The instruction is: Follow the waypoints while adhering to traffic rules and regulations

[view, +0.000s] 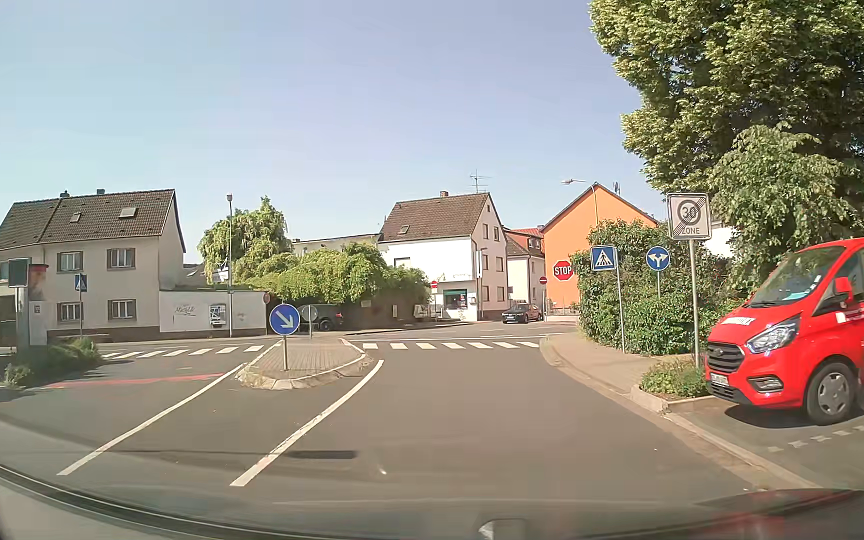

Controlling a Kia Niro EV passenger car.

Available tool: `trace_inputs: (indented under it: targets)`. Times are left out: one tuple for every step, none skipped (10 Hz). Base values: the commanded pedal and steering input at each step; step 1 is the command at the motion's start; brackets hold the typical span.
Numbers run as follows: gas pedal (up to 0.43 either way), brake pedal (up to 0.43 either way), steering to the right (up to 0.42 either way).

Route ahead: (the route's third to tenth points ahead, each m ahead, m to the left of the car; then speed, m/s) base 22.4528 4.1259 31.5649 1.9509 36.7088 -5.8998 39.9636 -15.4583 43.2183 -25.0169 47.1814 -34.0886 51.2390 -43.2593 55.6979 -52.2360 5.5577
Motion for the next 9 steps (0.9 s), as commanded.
trace_inputs:
  targets:
    - [0.02, 0.03, 0.004]
    - [0.02, 0.03, 0.003]
    - [0.02, 0.03, 0.003]
    - [0.02, 0.03, 0.003]
    - [0.008, 0.03, 0.003]
    - [0.008, 0.03, 0.003]
    - [0.0, 0.03, 0.003]
    - [0.0, 0.03, 0.003]
    - [0.0, 0.03, 0.003]
